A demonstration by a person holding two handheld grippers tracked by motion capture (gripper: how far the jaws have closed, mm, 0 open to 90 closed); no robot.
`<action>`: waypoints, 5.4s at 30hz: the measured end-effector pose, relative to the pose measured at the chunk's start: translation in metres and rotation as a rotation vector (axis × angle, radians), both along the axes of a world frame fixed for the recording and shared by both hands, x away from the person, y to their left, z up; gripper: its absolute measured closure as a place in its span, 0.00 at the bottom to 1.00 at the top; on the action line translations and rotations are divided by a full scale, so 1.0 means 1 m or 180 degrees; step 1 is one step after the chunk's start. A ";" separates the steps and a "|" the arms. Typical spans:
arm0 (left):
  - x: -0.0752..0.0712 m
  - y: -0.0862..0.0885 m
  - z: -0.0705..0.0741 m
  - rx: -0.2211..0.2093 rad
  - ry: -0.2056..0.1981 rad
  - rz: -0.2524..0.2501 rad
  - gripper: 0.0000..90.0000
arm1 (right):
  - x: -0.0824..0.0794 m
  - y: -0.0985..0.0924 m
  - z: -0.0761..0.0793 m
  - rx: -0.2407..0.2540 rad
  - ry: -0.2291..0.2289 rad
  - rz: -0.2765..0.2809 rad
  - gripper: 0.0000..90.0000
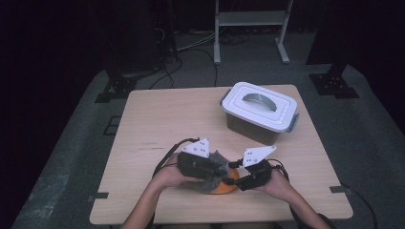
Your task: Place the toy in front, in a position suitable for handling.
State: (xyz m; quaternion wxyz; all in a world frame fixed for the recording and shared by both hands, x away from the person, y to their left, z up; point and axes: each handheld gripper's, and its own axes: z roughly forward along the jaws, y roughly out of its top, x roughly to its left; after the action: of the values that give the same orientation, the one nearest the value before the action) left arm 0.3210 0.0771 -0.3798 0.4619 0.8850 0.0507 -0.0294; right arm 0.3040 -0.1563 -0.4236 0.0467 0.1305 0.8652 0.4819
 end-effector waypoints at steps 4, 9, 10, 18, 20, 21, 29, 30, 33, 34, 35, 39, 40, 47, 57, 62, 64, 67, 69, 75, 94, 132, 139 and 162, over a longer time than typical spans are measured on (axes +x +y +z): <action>0.004 0.009 -0.003 0.0010 0.0030 0.0046 0.88 | 0.000 -0.006 -0.002 0.0030 0.0007 -0.0011 0.53; 0.004 0.016 -0.002 0.0004 0.0025 0.0116 0.88 | 0.000 -0.004 -0.002 0.0041 -0.0002 -0.0027 0.53; 0.002 0.015 -0.001 0.0003 0.0030 0.0111 0.88 | -0.001 -0.003 -0.001 0.0017 -0.0022 -0.0021 0.53; -0.003 -0.003 -0.002 0.0046 0.0044 -0.0025 0.88 | -0.007 0.000 -0.003 -0.0044 -0.0101 0.0045 0.54; -0.002 -0.002 -0.003 0.0037 0.0046 -0.0010 0.88 | -0.006 -0.001 -0.004 -0.0044 -0.0101 0.0045 0.55; -0.002 0.000 -0.003 0.0047 0.0037 0.0009 0.88 | -0.005 -0.002 -0.004 -0.0046 -0.0110 0.0051 0.56; 0.007 0.040 -0.009 -0.0041 0.0085 0.0348 0.87 | -0.001 -0.009 -0.004 -0.0048 -0.0104 0.0045 0.59; 0.007 0.049 -0.013 -0.0037 0.0115 0.0401 0.87 | -0.001 -0.010 -0.003 -0.0065 -0.0115 0.0041 0.58; 0.006 0.054 -0.018 -0.0074 0.0163 0.0431 0.87 | -0.001 -0.009 -0.002 -0.0075 -0.0089 0.0027 0.54; 0.005 0.054 -0.020 -0.0097 0.0180 0.0423 0.87 | 0.000 -0.009 -0.001 -0.0045 -0.0021 0.0041 0.44; 0.004 0.054 -0.022 -0.0101 0.0172 0.0407 0.87 | -0.001 -0.008 0.001 -0.0044 -0.0027 0.0028 0.40; 0.002 0.052 -0.023 -0.0094 0.0192 0.0344 0.87 | -0.001 -0.010 0.010 0.0060 0.0025 0.0050 0.35; 0.001 0.050 -0.022 -0.0045 0.0181 0.0289 0.87 | 0.003 -0.013 0.014 0.0168 0.0092 0.0045 0.32; -0.006 0.045 -0.024 0.0050 0.0257 0.0102 0.87 | 0.017 -0.008 0.006 0.0156 0.0427 0.0066 0.24; -0.003 0.048 -0.019 -0.0093 0.0190 0.0212 0.87 | 0.009 0.000 0.002 -0.0057 0.0052 0.0090 0.68; 0.001 0.048 -0.009 -0.0226 0.0123 0.0308 0.87 | 0.018 -0.003 0.013 -0.0071 -0.0329 0.0209 0.67; 0.003 0.047 -0.008 -0.0298 0.0104 0.0354 0.87 | 0.019 -0.002 0.014 -0.0111 -0.0363 0.0209 0.67; 0.006 0.042 -0.016 -0.0072 0.0078 0.0362 0.87 | 0.021 -0.003 0.008 -0.0101 -0.0316 0.0270 0.66; 0.008 0.046 -0.029 -0.0061 0.0147 0.0402 0.88 | 0.023 -0.010 0.000 -0.0082 -0.0271 0.0266 0.66; 0.012 0.061 -0.037 -0.0020 0.0195 0.0586 0.88 | 0.025 -0.023 -0.007 0.0006 -0.0177 0.0222 0.65; 0.009 0.027 -0.021 -0.0083 0.0099 0.0314 0.88 | 0.024 -0.020 -0.009 0.0021 -0.0218 0.0307 0.62; 0.002 0.029 -0.033 0.0025 0.0179 0.0284 0.89 | 0.011 -0.020 -0.005 -0.0071 -0.0008 0.0140 0.28; 0.003 0.021 -0.025 -0.0094 0.0172 0.0210 0.89 | 0.014 -0.013 -0.009 -0.0213 -0.0070 0.0129 0.35; 0.009 0.034 -0.027 -0.0078 0.0090 0.0334 0.88 | 0.017 -0.017 -0.014 -0.0286 -0.0369 0.0281 0.52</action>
State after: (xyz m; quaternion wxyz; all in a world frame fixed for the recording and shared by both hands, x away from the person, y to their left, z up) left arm 0.3303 0.1111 -0.4068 0.4729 0.8748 0.1033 -0.0183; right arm 0.3208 -0.1736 -0.4376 0.0812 0.0619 0.8867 0.4508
